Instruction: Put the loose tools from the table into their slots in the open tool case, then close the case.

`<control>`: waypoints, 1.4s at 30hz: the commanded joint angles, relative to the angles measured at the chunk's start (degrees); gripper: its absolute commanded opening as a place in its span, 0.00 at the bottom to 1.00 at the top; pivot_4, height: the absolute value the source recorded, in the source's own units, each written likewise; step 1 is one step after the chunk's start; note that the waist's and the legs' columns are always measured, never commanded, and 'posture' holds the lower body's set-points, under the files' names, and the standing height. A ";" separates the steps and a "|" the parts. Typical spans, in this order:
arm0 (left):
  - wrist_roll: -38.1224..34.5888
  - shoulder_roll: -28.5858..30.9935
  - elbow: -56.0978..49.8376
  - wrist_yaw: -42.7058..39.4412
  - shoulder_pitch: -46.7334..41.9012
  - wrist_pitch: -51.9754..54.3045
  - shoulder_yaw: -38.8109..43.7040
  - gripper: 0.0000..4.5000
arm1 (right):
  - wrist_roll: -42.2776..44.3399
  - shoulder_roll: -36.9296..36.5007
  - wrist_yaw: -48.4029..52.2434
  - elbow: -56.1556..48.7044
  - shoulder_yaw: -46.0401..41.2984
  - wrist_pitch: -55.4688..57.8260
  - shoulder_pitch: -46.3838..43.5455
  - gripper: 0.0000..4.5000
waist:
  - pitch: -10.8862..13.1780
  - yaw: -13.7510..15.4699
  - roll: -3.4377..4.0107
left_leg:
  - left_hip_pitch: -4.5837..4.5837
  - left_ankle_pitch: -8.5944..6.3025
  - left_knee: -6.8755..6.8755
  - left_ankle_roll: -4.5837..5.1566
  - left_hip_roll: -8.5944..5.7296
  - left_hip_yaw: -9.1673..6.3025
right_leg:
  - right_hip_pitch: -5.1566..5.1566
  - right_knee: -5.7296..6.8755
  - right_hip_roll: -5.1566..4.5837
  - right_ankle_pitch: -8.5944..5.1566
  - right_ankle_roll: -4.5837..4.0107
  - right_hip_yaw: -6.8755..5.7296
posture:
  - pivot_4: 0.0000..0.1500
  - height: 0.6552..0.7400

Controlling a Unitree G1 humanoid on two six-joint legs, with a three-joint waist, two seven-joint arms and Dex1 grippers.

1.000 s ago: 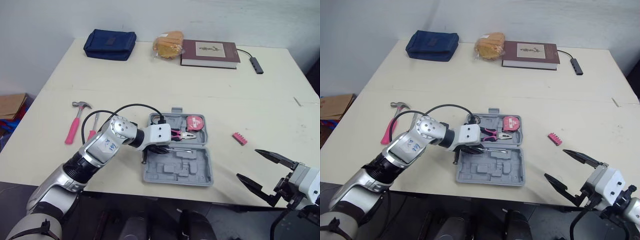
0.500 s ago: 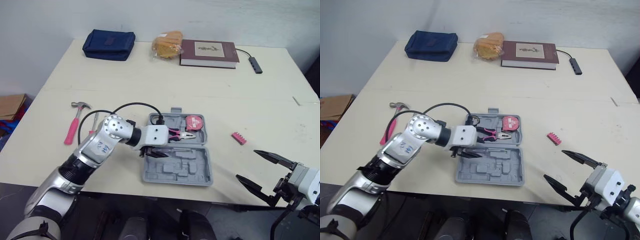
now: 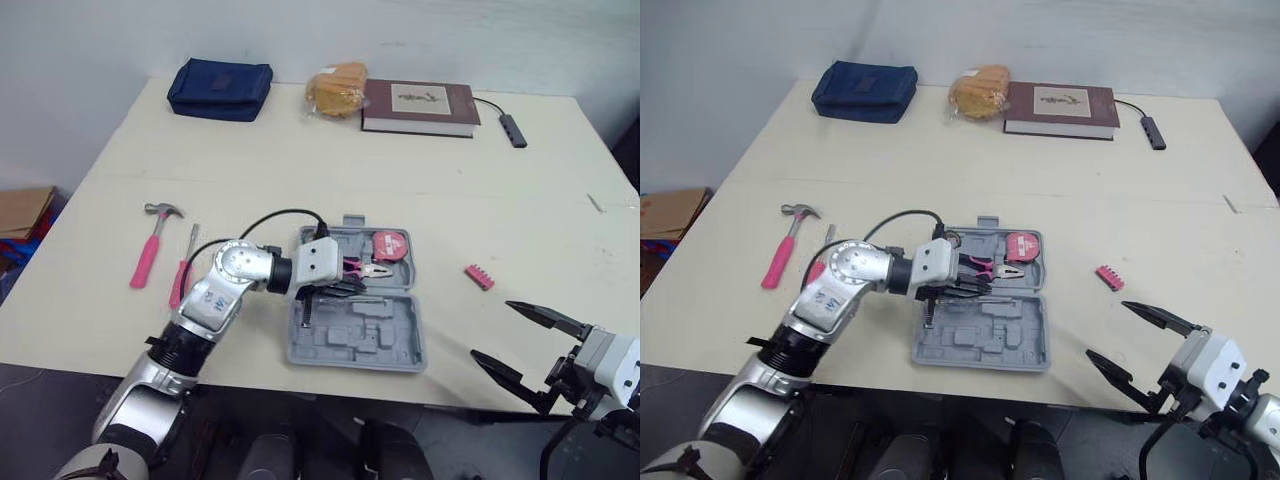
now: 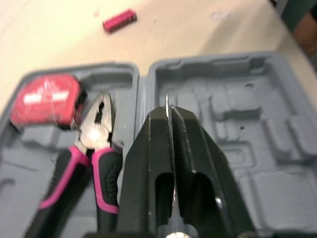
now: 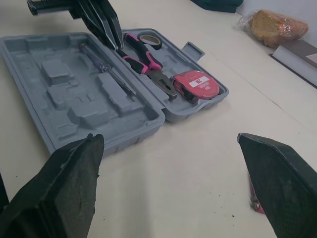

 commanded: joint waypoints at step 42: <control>-16.56 11.81 -4.03 -4.44 3.03 12.39 22.46 0.28 | 2.18 -2.42 4.41 8.74 -17.60 -8.54 3.08 1.00 | -0.24 -0.72 0.08 | 0.00 0.02 -0.04 -0.05 0.02 0.02 | -0.05 0.00 -0.07 0.01 -0.09 0.34 | 1.00 1.00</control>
